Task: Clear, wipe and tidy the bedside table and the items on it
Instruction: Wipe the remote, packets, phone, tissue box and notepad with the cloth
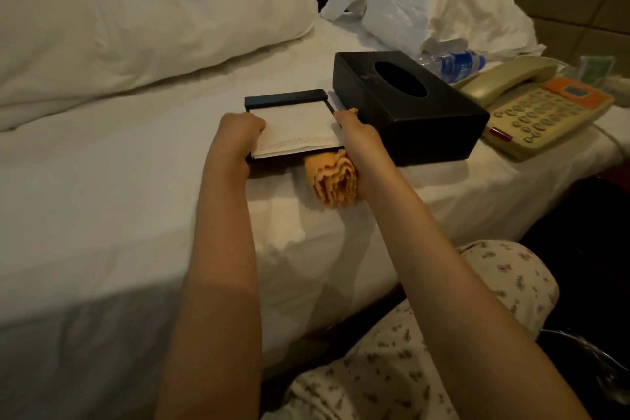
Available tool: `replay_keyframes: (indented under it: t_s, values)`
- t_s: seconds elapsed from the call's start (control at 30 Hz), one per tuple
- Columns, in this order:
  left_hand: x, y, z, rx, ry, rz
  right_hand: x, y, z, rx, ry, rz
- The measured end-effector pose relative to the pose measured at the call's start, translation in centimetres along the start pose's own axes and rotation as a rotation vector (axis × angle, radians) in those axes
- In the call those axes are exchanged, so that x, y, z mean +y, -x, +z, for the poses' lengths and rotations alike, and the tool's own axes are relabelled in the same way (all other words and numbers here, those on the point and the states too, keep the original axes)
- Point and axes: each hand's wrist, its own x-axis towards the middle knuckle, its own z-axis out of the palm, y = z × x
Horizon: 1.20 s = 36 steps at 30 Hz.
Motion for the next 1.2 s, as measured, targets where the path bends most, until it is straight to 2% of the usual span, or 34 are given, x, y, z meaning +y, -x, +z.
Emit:
replay_keyframes:
  t_s: [0.2, 0.4, 0.57, 0.73, 1.03, 1.2]
  values:
    - [-0.5, -1.1, 0.5, 0.019, -0.142, 0.022, 0.2, -1.1, -0.7, 0.05, 0.184, -0.006]
    - [-0.7, -1.2, 1.1, -0.002, -0.109, 0.027, 0.7, -1.4, -2.1, 0.087, 0.286, -0.097]
    - [-1.1, -1.5, 0.7, 0.068, -0.084, 0.037, 1.3, -1.3, -2.9, 0.083, 0.324, -0.168]
    - [-1.3, -1.5, 0.3, 0.145, -0.196, 0.067, 1.9, -1.4, -3.1, 0.114, 0.372, -0.25]
    - [-1.2, -1.5, 1.0, 0.144, -0.336, 0.102, 2.6, 0.2, -3.4, 0.373, 0.837, -0.615]
    - [-0.7, -1.3, 1.4, 0.147, -0.473, 0.083, 2.3, 0.9, -3.9, 0.474, 0.837, -0.738]
